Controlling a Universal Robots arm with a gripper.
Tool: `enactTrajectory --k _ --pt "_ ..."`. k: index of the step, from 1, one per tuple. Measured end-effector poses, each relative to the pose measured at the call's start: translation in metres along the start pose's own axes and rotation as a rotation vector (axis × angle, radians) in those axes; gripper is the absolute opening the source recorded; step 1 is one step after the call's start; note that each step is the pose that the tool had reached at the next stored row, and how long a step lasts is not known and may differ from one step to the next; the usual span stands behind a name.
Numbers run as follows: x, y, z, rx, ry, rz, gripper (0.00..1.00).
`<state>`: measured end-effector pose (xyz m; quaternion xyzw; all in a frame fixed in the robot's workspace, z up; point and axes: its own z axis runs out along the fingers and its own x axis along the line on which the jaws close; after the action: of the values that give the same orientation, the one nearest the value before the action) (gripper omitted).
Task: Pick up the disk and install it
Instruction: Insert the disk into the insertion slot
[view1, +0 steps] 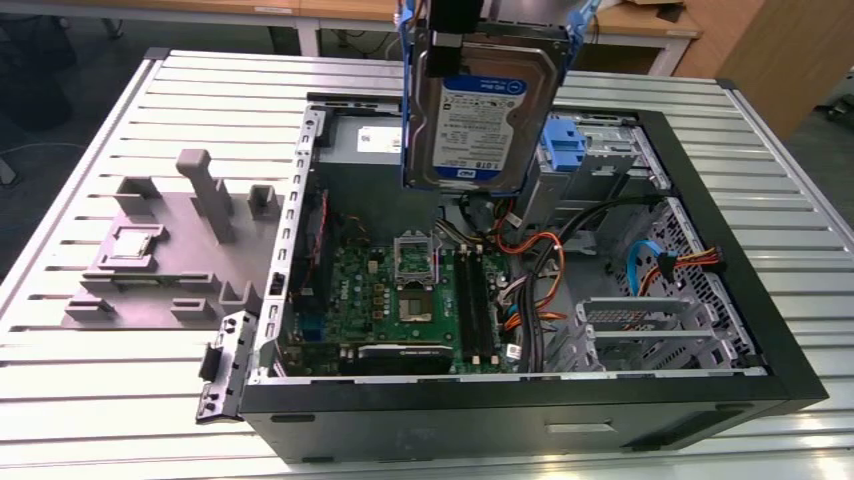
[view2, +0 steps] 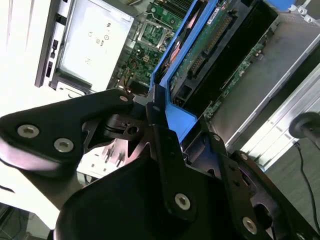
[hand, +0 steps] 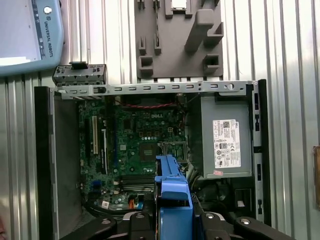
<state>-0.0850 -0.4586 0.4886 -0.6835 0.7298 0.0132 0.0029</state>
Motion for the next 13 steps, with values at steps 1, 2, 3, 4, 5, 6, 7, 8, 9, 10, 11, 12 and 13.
enactTrajectory --k 1,2,3,4,5,6,7,8,9,10,11,12,13 --pt "0.0004 0.0000 0.0001 0.0000 0.0001 0.000 0.36" --pt "0.0007 -0.0001 0.0001 0.0000 0.0001 0.000 0.36" --pt "0.0012 -0.0002 0.0001 -0.0001 0.0001 0.000 0.36" --pt "0.0019 -0.0002 0.0001 0.0000 0.0001 0.000 0.36" --pt "0.0028 -0.0004 0.0001 0.0000 0.0001 0.000 0.36" --pt "0.0039 -0.0007 0.0001 0.0000 0.0001 0.000 0.36" --pt "0.0049 -0.0010 0.0001 0.0000 0.0001 0.000 0.36" --pt "0.0060 -0.0014 0.0001 0.0000 0.0000 0.000 0.36" --pt "0.0071 -0.0019 0.0001 0.0000 0.0001 0.000 0.36" --pt "0.0080 -0.0024 0.0001 0.0000 0.0001 0.000 0.36" --pt "0.0088 -0.0030 0.0001 0.0000 0.0001 0.000 0.36" --pt "0.0092 -0.0041 0.0001 0.0000 0.0000 0.000 0.36" --pt "0.0093 -0.0056 0.0001 -0.0001 0.0001 0.000 0.36"
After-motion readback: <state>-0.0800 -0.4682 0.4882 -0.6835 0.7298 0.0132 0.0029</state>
